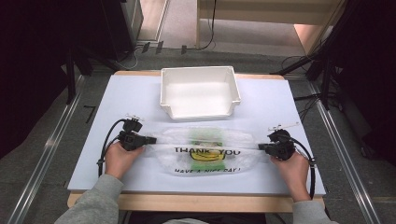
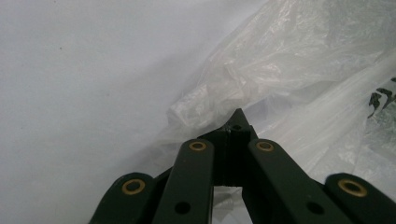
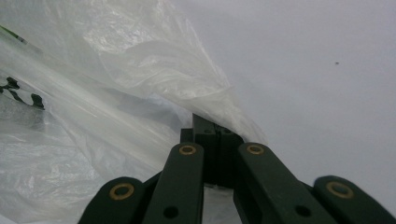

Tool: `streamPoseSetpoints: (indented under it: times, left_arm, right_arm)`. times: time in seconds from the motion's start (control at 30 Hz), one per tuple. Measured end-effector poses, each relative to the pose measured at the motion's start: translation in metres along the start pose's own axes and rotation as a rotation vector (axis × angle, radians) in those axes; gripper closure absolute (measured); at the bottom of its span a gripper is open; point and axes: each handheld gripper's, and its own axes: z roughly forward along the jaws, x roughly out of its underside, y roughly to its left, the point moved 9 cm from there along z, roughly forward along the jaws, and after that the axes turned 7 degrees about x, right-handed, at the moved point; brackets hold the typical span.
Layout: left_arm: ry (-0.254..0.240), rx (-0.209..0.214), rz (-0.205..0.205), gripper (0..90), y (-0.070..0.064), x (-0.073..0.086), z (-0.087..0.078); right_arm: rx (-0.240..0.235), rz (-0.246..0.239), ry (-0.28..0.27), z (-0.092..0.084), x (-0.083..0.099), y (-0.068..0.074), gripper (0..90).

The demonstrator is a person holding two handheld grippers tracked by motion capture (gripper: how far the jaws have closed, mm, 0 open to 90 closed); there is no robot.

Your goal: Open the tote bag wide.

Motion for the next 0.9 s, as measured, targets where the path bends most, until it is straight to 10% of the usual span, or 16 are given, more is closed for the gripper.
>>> streamPoseSetpoints:
  times: [0.37,0.4,0.9]
  left_arm:
    - [-0.007,-0.007,-0.005,90.0,0.002,-0.002,-0.002]
    - [-0.017,0.024,-0.019,90.0,-0.001,-0.003,-0.004]
    - [-0.06,0.144,0.075,82.3,-0.042,-0.016,-0.013]
  right_arm:
    - [0.026,-0.057,0.001,0.0,-0.002,-0.001,90.0]
    - [-0.03,-0.037,0.006,-0.001,-0.002,0.001,90.0]
    - [-0.12,-0.037,-0.09,-0.025,-0.017,0.019,81.8]
